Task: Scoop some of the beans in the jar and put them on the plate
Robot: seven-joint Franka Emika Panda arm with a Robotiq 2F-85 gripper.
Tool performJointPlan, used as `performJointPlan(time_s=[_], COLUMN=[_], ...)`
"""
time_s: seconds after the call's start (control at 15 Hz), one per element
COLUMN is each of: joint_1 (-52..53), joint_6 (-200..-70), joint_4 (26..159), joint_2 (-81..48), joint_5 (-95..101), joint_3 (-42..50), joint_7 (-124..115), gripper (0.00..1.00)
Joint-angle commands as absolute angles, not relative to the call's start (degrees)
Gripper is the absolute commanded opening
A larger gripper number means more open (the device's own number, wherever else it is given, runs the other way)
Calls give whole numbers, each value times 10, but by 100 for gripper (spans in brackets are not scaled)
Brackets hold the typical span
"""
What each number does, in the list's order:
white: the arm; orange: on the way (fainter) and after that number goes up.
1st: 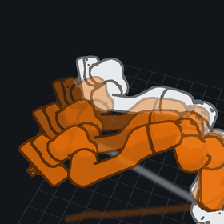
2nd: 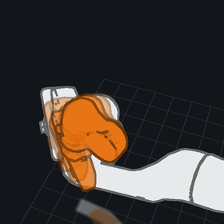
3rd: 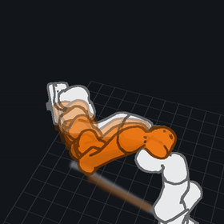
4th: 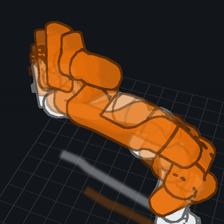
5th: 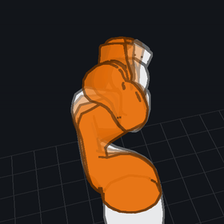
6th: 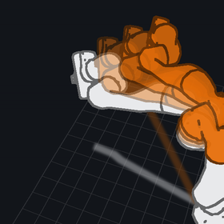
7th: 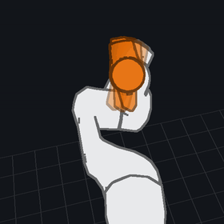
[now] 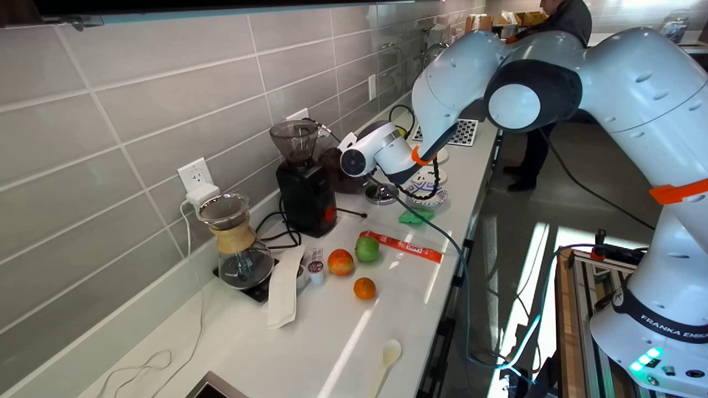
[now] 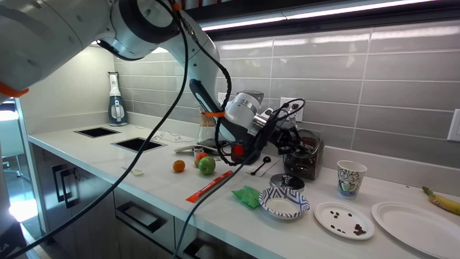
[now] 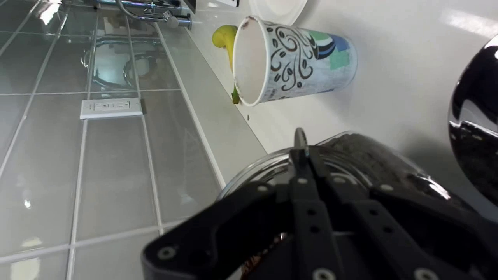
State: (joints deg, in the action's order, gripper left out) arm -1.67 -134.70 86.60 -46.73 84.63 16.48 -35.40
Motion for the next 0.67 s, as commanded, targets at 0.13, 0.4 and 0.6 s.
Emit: performJointPlan(time_s=[0.13, 0.4, 0.6], joint_1=[-10, -7, -8], joint_6=[-1293, -1241, -1202], joint_4=[928, 956, 975], joint_2=[-438, -423, -411], joint_5=[909, 923, 932], joint_3=[125, 106, 96], joint_7=[-440, -467, -481], gripper=[1, 1, 1])
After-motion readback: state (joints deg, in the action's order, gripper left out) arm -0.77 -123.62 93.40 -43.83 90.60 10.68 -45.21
